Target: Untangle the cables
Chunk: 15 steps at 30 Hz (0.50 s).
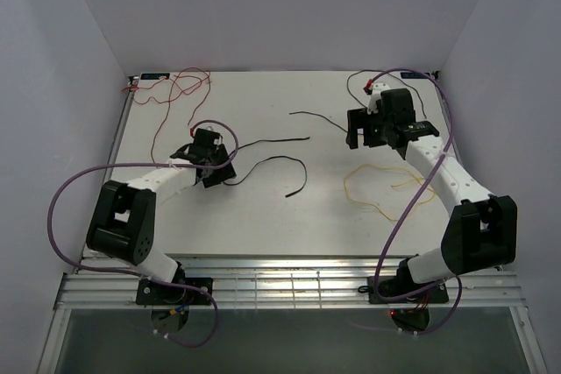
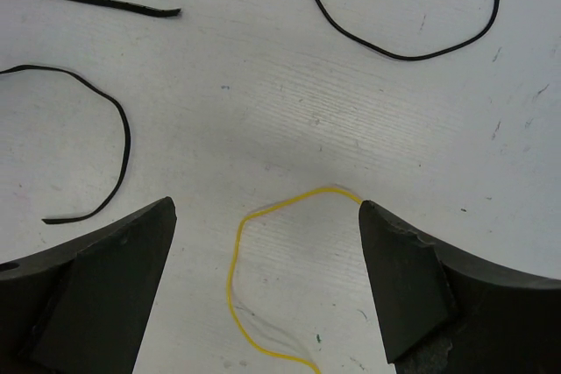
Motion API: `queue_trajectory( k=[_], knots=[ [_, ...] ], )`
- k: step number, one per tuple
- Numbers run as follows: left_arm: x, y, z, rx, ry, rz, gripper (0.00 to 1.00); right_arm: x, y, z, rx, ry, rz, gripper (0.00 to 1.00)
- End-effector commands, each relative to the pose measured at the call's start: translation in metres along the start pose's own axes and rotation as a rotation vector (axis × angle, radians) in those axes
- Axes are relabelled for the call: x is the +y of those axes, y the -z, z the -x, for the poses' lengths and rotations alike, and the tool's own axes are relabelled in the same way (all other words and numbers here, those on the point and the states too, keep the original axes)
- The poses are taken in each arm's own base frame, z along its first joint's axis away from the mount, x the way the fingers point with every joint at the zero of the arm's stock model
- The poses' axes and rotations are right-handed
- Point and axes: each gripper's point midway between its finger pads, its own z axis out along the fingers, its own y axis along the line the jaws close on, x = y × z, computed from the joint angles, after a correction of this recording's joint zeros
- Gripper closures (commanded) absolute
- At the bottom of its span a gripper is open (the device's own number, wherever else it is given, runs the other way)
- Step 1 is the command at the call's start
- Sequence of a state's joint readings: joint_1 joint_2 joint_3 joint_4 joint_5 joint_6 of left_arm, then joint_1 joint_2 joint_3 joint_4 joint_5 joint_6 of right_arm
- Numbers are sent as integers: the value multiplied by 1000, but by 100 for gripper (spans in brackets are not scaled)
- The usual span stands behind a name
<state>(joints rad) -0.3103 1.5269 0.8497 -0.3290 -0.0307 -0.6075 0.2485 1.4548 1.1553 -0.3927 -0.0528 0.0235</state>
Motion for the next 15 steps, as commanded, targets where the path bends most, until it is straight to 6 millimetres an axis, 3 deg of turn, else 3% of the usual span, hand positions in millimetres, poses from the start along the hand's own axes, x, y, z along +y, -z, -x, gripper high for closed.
queue_trajectory(
  k=[1, 3, 8, 10, 15],
  knots=[
    [8, -4, 31, -118, 100, 102, 44, 7, 20, 19, -89, -2, 27, 10],
    [10, -14, 24, -88, 97, 121, 58, 7, 24, 19, -103, -3, 21, 10],
    [8, -29, 5, -33, 68, 148, 76, 1, 29, 23, -120, -7, -15, 10],
    [-1, -32, -3, -14, 54, 133, 100, 2, 31, 24, -126, -9, -13, 10],
    [-52, -24, -20, 4, -20, 57, 100, 5, 37, 28, -156, -11, -2, 10]
  ],
)
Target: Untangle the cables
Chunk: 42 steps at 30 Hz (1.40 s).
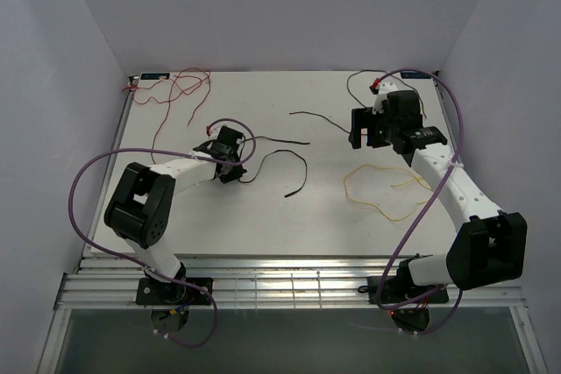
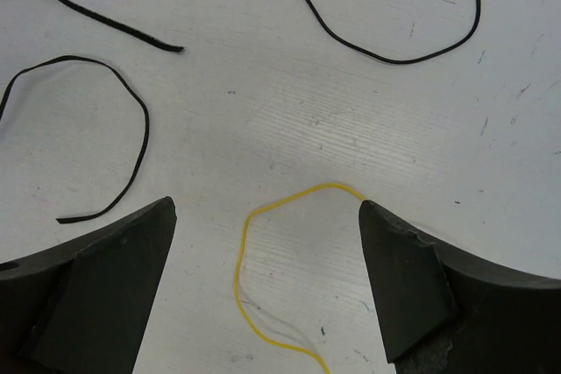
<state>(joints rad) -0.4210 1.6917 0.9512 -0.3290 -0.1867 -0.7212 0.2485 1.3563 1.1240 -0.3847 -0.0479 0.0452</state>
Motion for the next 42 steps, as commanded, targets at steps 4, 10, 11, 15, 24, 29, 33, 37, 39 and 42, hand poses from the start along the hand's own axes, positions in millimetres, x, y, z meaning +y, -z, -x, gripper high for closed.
queue_trajectory(
  k=[4, 10, 11, 15, 24, 29, 33, 37, 39, 42],
  knots=[
    [-53, 20, -28, 36, -20, -73, 100, 2, 12, 17, -84, -5, 3, 10],
    [-55, 33, -59, 106, -16, -35, 98, 2, 11, 16, -78, -17, 1, 10],
    [-61, 37, -62, 104, -24, -56, 96, 3, 11, 15, -77, -18, 3, 10],
    [-77, 48, -72, 112, -76, -101, 80, 2, 11, 14, -77, -23, -3, 10],
    [-76, 124, 5, -116, -106, -67, 2, -17, 29, 26, -131, -80, -133, 10],
    [-43, 199, 82, -404, -68, 44, 2, -37, 53, 37, -189, -145, -265, 10],
    [-1, 217, 123, -522, 36, 79, 2, -41, 67, 40, -221, -160, -292, 10],
    [6, 218, 131, -527, 92, -10, 2, -46, 79, 41, -260, -171, -327, 10],
    [6, 222, 132, -538, 81, -42, 2, -49, 82, 41, -281, -174, -344, 10],
    [7, 223, 134, -553, 81, -44, 2, -50, 86, 43, -289, -180, -355, 10]
  ],
)
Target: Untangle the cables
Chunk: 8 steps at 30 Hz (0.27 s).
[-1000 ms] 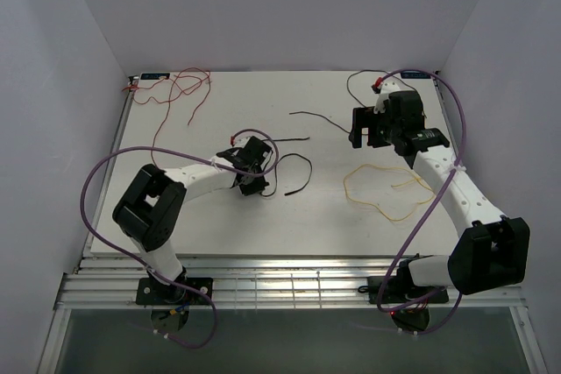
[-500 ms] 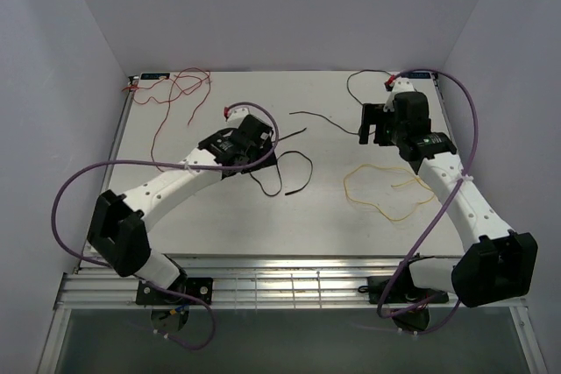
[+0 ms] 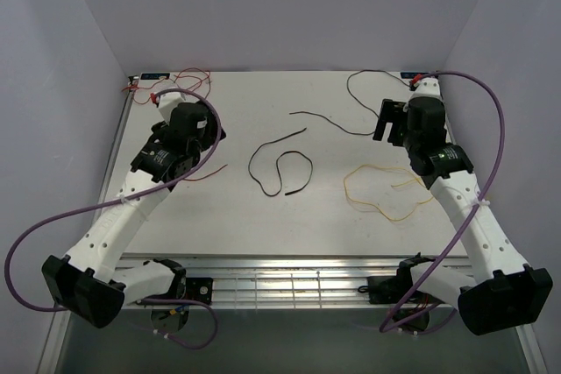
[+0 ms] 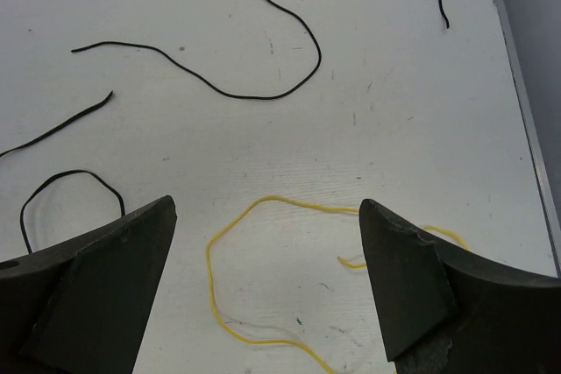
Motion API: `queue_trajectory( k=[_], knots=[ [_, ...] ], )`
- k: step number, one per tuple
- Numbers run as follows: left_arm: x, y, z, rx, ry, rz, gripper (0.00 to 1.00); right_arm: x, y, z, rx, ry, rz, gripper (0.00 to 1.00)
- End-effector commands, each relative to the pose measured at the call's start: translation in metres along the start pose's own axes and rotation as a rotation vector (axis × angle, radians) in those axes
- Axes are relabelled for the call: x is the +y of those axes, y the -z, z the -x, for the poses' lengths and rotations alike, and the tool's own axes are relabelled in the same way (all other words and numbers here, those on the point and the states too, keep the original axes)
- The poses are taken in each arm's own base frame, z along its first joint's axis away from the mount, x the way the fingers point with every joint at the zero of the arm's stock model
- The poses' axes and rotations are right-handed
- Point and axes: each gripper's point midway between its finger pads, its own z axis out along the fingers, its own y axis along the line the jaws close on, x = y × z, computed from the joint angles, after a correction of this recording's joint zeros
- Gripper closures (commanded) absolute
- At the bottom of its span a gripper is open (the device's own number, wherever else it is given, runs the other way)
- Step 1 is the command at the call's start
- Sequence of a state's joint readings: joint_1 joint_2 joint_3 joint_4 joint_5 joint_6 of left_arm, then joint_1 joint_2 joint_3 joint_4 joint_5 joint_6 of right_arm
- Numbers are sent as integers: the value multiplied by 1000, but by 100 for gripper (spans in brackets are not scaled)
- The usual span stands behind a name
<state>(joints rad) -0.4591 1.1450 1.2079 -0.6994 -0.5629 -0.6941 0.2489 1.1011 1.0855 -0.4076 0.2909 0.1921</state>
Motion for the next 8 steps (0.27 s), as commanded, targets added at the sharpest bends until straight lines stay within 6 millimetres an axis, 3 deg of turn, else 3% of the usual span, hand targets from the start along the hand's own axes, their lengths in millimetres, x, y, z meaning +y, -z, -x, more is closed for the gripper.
queue_trajectory(
  k=[1, 8],
  knots=[
    [-3, 1, 5, -20, -13, -33, 2, -7, 3, 13, -56, -35, -44, 10],
    [7, 3, 14, -81, -9, -12, 2, -15, 11, 20, -106, -73, -80, 10]
  ],
)
